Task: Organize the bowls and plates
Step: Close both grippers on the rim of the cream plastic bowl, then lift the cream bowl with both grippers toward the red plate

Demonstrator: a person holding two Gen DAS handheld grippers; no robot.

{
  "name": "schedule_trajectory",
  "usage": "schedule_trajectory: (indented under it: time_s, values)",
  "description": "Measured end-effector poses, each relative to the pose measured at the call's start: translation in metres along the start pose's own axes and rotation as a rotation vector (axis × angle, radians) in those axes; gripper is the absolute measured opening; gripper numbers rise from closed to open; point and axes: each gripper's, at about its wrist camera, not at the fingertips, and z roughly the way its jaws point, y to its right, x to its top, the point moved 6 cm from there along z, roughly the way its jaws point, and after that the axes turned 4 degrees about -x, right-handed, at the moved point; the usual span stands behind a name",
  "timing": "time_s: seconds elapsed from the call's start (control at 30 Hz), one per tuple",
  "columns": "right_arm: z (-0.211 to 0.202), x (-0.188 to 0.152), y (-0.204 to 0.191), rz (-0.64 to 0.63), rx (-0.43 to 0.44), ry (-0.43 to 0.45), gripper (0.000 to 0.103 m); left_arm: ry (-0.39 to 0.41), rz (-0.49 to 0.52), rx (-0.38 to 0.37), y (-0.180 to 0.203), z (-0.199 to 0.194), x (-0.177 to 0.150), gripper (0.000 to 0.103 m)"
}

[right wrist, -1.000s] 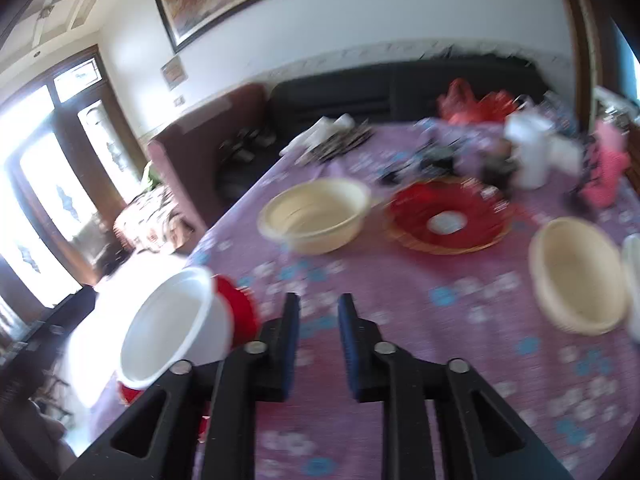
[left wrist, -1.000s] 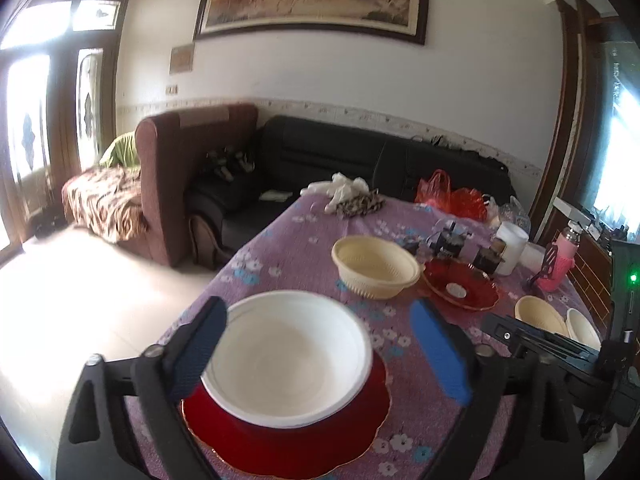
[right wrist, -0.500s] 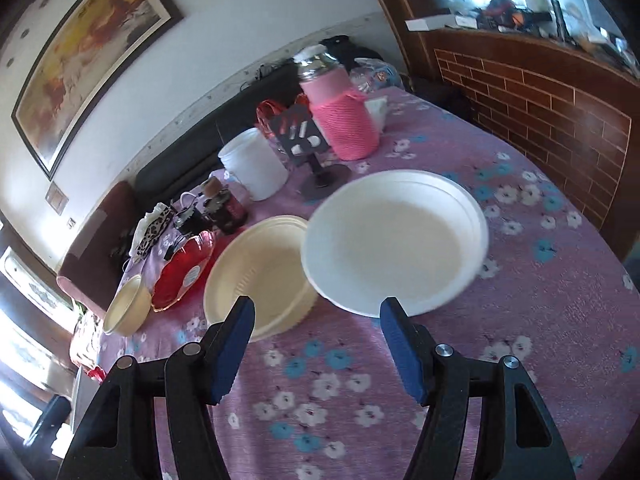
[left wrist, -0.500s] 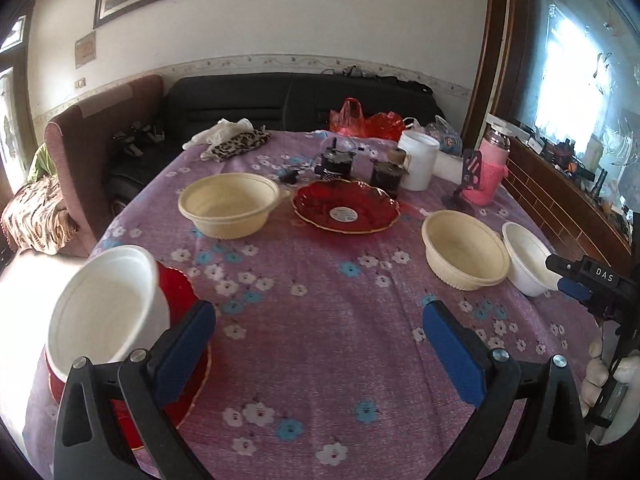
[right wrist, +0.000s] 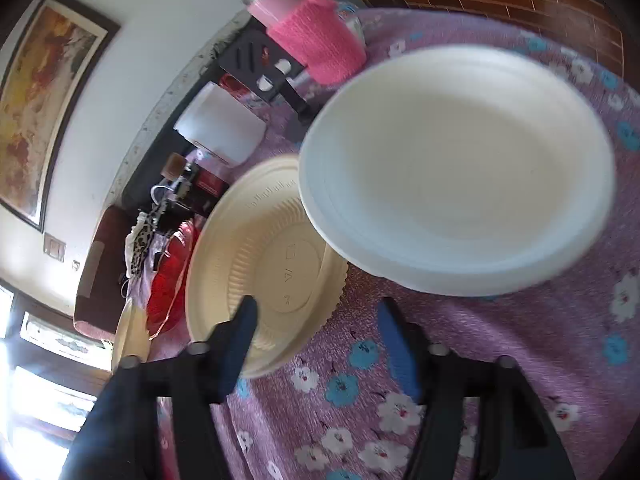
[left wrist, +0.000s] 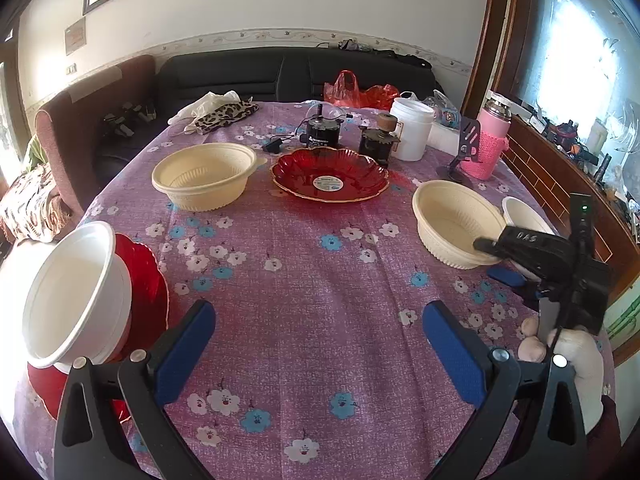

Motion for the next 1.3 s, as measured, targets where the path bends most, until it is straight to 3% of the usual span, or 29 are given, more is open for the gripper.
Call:
schedule_trajectory:
  time_s: [0.03,0.07,0.13,0.23,0.3,0.47,0.6,0.9,1.1,1.17,1.2,1.23,1.27,1.3]
  values:
    - [0.006,-0.001,-0.001,0.01,0.026,-0.024,0.025,0.001,-0.003,0.002,-0.002,0.0,0.0,0.103]
    - [0.01,-0.003,-0.001,0.019,0.03,-0.046,0.017,0.001,-0.005,0.004,-0.004,0.0,0.0,0.103]
    - [0.008,-0.006,-0.003,-0.011,0.036,-0.055,0.013,0.0,-0.012,0.005,-0.009,0.001,0.0,0.103]
    - [-0.002,-0.014,-0.011,-0.102,0.031,-0.064,0.01,-0.01,-0.035,0.001,-0.016,0.005,0.0,0.103]
    - [-0.008,-0.023,-0.016,-0.151,0.045,-0.121,0.01,-0.028,-0.061,-0.021,-0.021,0.009,-0.001,0.103]
    - [-0.015,-0.059,-0.019,-0.229,0.082,-0.34,0.01,-0.075,-0.103,-0.041,-0.03,0.022,-0.008,0.103]
    - [-0.021,-0.088,-0.013,-0.259,0.114,-0.467,0.011,-0.124,-0.123,-0.058,-0.032,0.035,-0.016,0.103]
    - [-0.035,-0.102,-0.025,-0.391,0.07,-0.348,0.025,-0.181,-0.099,-0.054,-0.018,0.061,-0.017,0.099]
    - [-0.038,-0.095,-0.029,-0.412,0.03,-0.292,0.026,-0.264,-0.058,-0.069,0.002,0.09,-0.02,0.07]
    - [-0.035,-0.094,-0.029,-0.418,0.018,-0.284,0.026,-0.307,-0.055,-0.09,0.01,0.1,-0.027,0.052]
    - [-0.034,-0.093,-0.029,-0.42,0.014,-0.281,0.026,-0.308,-0.043,-0.084,0.014,0.102,-0.029,0.051]
    - [-0.036,-0.094,-0.026,-0.422,0.009,-0.277,0.026,-0.288,-0.019,-0.069,0.018,0.101,-0.028,0.043]
    - [-0.037,-0.095,-0.026,-0.429,0.005,-0.272,0.026,-0.29,-0.005,-0.083,0.022,0.1,-0.03,0.024]
    - [-0.037,-0.096,-0.027,-0.436,0.001,-0.268,0.026,-0.307,-0.003,-0.103,0.026,0.101,-0.032,0.016]
